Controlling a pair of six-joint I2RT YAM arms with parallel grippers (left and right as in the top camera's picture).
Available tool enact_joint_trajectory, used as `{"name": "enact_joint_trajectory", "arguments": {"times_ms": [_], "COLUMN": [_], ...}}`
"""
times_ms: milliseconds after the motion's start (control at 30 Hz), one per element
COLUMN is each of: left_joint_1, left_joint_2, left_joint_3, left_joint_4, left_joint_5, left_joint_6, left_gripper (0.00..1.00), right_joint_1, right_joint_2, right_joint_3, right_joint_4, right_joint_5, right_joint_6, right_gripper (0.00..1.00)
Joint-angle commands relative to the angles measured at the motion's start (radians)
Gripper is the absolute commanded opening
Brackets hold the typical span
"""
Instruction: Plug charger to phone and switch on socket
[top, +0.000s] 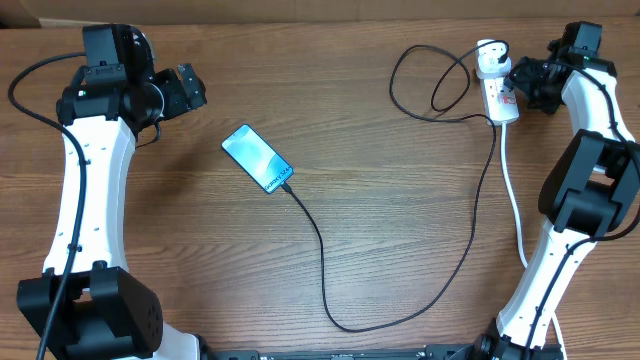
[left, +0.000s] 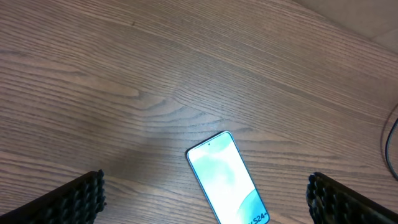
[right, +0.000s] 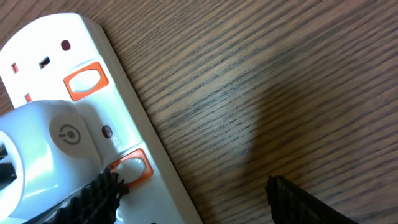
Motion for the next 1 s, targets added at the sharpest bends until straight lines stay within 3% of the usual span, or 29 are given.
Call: {"name": "enact_joint_trajectory", "arguments": {"times_ms": [0,967], "left_joint_1": [0.005,0.005], "left_joint_2": [0.005,0.005], "left_joint_3": [0.003,0.003], "left_joint_4": [0.001,0.001], "left_joint_5": [-0.01,-0.01], "left_joint_6": [0.012,0.012], "left_gripper": [1.0,1.0], "right_joint_1": [-0.02,0.0], "right_joint_2": [-0.01,-0.003], "right_joint_3": [0.035,0.033], "right_joint_4": [-0.001,0.048], "right_joint_5": [-0.005,-0.031], "right_joint_6": [0.008,0.006], "right_gripper": [0.76,0.76]}}
